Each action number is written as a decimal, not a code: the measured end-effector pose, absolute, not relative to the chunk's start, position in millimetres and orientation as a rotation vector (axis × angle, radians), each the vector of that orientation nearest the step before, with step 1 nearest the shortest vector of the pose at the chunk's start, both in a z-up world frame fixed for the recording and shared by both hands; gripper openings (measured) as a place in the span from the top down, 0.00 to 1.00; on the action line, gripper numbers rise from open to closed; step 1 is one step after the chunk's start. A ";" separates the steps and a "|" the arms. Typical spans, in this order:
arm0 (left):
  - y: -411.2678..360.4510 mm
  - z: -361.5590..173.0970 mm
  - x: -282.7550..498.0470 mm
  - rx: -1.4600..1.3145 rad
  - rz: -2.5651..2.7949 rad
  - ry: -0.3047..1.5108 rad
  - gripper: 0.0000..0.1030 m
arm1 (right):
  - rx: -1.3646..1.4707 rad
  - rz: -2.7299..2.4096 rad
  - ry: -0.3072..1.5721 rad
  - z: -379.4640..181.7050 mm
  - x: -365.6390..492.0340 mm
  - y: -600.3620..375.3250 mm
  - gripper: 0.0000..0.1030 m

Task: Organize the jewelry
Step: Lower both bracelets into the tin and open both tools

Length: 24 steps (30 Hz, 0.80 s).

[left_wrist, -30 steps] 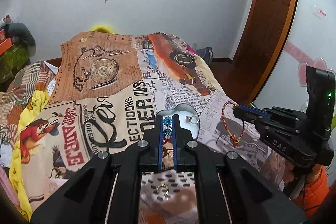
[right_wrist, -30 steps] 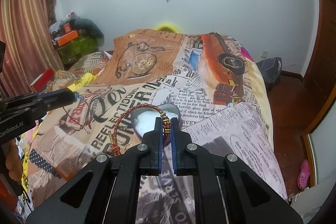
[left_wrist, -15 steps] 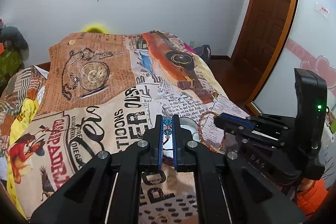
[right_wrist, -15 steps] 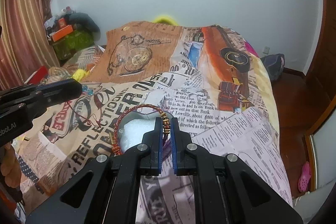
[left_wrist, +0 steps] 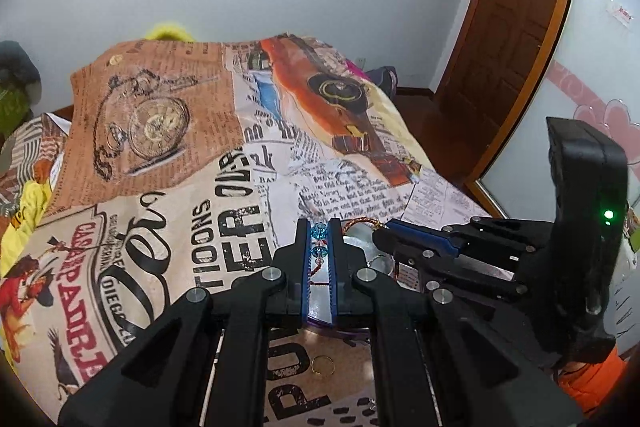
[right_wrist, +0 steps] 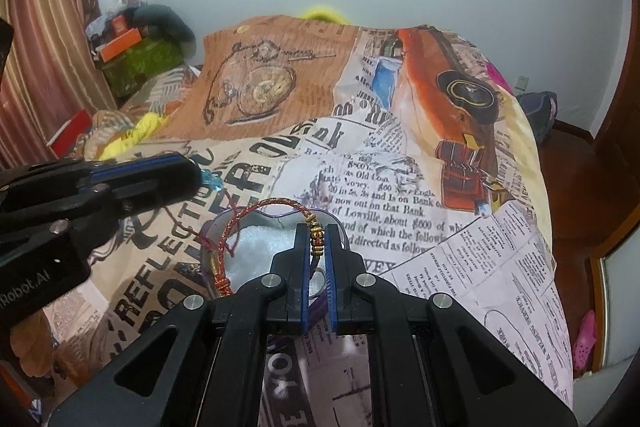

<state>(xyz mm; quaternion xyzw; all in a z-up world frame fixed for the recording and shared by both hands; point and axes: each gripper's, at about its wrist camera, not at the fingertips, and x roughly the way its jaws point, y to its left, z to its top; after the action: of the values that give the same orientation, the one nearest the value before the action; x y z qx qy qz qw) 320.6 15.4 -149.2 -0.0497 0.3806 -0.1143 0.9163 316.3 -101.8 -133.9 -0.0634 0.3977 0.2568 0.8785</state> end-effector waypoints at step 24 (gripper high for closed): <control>14.1 -177.5 330.5 -0.105 -0.221 0.897 0.94 | -0.208 0.562 0.877 -145.7 317.5 -89.2 0.94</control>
<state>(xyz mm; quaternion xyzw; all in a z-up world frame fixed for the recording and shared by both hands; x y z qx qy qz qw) 330.5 14.1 -177.5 -0.0507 0.4324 -0.1067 0.8939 317.5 -89.2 -145.7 -0.0994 0.4182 0.2679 0.8622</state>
